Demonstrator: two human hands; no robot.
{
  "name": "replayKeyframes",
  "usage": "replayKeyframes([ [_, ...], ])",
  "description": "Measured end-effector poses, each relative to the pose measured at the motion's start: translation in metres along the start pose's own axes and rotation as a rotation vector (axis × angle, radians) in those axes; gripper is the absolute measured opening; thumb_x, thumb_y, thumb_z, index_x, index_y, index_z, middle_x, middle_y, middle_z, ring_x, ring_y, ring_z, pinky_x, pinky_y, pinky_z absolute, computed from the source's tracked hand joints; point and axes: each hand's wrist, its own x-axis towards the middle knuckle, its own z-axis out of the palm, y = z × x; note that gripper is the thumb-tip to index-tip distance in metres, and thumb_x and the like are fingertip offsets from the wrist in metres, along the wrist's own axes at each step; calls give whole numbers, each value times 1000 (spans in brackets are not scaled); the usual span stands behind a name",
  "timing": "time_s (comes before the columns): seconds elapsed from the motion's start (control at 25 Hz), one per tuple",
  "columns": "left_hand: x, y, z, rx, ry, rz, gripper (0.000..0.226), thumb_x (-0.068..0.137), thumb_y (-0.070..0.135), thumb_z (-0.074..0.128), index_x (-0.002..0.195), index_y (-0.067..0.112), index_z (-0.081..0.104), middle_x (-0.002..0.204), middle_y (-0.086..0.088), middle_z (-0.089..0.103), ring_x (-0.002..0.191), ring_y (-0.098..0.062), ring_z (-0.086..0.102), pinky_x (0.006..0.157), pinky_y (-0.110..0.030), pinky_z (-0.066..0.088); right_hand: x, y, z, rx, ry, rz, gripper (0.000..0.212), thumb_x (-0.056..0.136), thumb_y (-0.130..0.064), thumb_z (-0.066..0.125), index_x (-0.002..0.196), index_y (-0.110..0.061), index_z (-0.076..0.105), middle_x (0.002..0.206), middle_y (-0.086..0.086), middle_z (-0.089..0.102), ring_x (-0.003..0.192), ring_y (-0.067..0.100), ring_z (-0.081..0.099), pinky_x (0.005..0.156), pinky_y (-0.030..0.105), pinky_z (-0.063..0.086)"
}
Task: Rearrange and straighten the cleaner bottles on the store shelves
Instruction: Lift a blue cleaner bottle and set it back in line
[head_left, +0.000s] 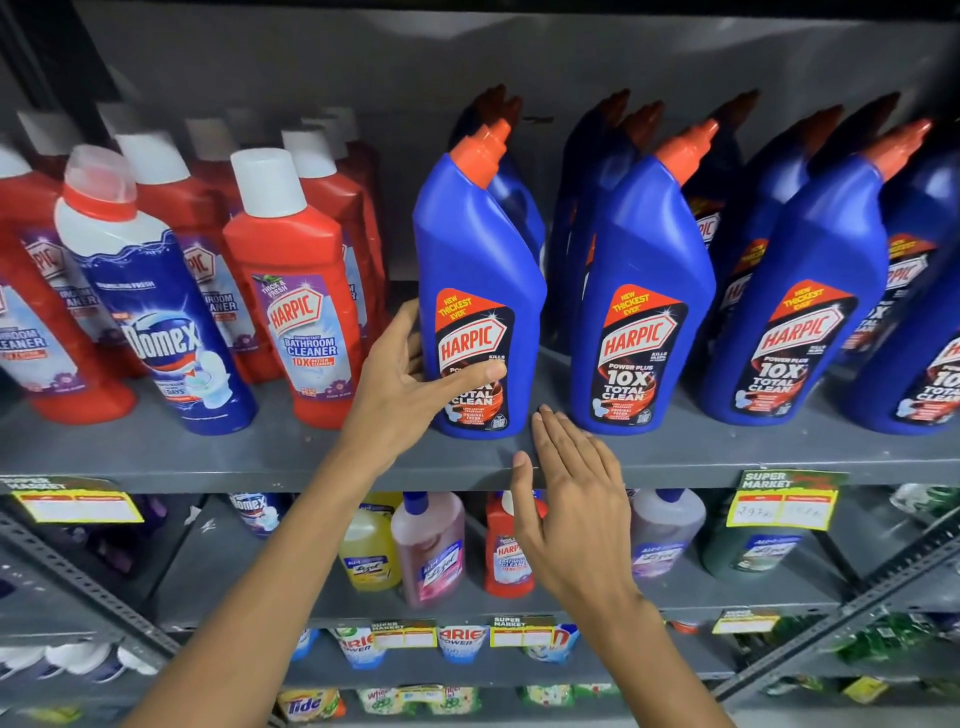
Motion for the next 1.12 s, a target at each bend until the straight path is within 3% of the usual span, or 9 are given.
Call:
replayKeyframes([
  [0.32,1,-3,4,4,19,4,67,75,10,95,132,18,61,121,2,80,109,-11,78,85,-21,63,0,-1,-2,9,-4,-8,51,107,-37,50,146,-7,64,153,8,64,144,22,58,126,38,38],
  [0.64,-12,-2,2,91,59,-42,70,73,21,97,133,19,61,122,4,78,109,-8,77,93,-30,65,1,1,2,91,12,-23,52,107,-36,50,149,-7,62,156,8,61,147,23,56,126,41,38],
  [0.76,-36,8,-14,312,62,-77,85,66,40,98,140,26,58,121,11,74,107,-4,75,92,-17,62,-3,-8,-3,298,71,45,54,106,-28,57,156,-10,53,166,3,50,158,16,40,128,43,36],
  [0.8,-48,12,-25,381,122,-70,79,65,43,97,135,27,63,115,12,75,101,-3,75,87,-14,61,-5,-17,-7,388,105,45,54,104,-23,60,156,-9,52,166,3,49,160,16,37,128,42,35],
  [0.88,-70,20,-56,404,328,5,45,71,41,94,110,23,76,94,8,80,82,-5,75,77,-18,60,-7,-44,-15,500,158,-55,50,101,-13,63,150,-4,57,161,6,54,158,21,41,128,43,35],
  [0.96,-82,22,-97,349,582,94,24,81,33,89,87,13,77,76,1,77,66,-9,67,68,-20,55,-3,-79,-17,586,100,-196,46,101,-12,65,146,-3,60,157,7,58,154,22,47,125,46,39],
  [1.04,-82,22,-141,293,777,134,28,88,35,84,83,10,71,70,-2,67,60,-5,54,62,-15,46,6,-118,-6,626,-72,-295,49,104,-22,66,151,-8,58,159,3,57,154,15,46,126,42,39],
  [1.12,-72,17,-175,333,826,117,35,90,42,81,93,9,69,81,-8,69,66,-6,56,63,-11,45,15,-154,13,548,-231,-353,55,109,-37,58,158,-13,50,166,-1,49,158,10,37,130,35,33],
])
